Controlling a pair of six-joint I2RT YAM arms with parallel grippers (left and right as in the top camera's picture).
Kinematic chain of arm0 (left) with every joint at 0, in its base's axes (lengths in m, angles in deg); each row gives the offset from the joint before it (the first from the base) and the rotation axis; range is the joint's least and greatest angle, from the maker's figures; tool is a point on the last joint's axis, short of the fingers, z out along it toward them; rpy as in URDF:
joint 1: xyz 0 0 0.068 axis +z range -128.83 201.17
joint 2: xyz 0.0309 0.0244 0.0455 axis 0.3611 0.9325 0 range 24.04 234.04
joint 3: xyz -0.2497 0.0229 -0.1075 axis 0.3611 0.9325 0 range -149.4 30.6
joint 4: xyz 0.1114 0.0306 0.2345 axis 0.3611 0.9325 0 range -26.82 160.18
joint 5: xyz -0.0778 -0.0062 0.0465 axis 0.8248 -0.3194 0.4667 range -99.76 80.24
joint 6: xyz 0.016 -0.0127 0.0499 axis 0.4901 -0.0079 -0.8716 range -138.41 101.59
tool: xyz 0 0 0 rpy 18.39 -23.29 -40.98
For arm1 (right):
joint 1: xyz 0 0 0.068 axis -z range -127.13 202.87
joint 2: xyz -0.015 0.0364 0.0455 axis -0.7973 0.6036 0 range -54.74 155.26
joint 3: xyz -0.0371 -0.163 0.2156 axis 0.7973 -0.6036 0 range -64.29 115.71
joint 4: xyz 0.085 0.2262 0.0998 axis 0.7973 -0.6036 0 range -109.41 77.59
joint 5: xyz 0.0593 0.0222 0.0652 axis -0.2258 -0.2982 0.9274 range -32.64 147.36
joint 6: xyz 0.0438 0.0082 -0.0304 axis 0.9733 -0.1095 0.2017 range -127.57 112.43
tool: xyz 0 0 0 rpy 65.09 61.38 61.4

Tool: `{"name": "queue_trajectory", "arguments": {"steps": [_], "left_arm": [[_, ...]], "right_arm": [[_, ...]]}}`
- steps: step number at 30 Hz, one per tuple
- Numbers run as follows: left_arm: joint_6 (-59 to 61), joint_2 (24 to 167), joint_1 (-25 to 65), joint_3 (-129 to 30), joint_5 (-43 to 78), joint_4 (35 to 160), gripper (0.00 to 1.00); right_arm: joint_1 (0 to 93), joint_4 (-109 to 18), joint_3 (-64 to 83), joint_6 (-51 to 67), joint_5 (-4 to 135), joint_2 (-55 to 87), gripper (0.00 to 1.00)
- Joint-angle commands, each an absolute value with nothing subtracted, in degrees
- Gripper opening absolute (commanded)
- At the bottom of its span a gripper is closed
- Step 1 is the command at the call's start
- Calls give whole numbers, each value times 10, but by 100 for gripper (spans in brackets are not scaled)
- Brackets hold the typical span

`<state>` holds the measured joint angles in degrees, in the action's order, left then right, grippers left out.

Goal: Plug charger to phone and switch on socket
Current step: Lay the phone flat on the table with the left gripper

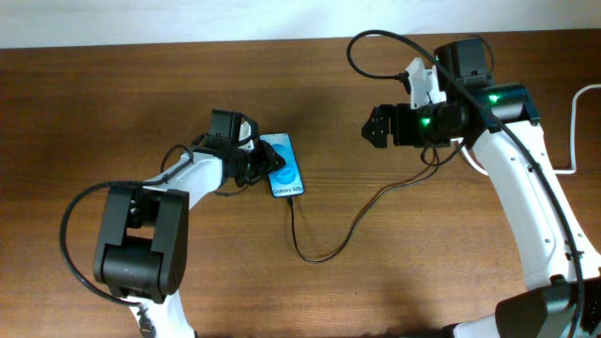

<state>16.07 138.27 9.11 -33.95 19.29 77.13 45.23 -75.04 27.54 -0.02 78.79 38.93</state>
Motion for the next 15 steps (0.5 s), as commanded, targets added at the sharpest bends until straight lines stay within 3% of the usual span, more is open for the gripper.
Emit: {"name": "queue_trajectory", "arguments": {"steps": [1,15], "left_arm": [[154,1431,112,-313,120,809,41],[154,1431,121,-313,120,835,42]], "right_arm": [[450,-751,286,-3,779,376,98],[450,-751,286,-3,779,376,98]]}}
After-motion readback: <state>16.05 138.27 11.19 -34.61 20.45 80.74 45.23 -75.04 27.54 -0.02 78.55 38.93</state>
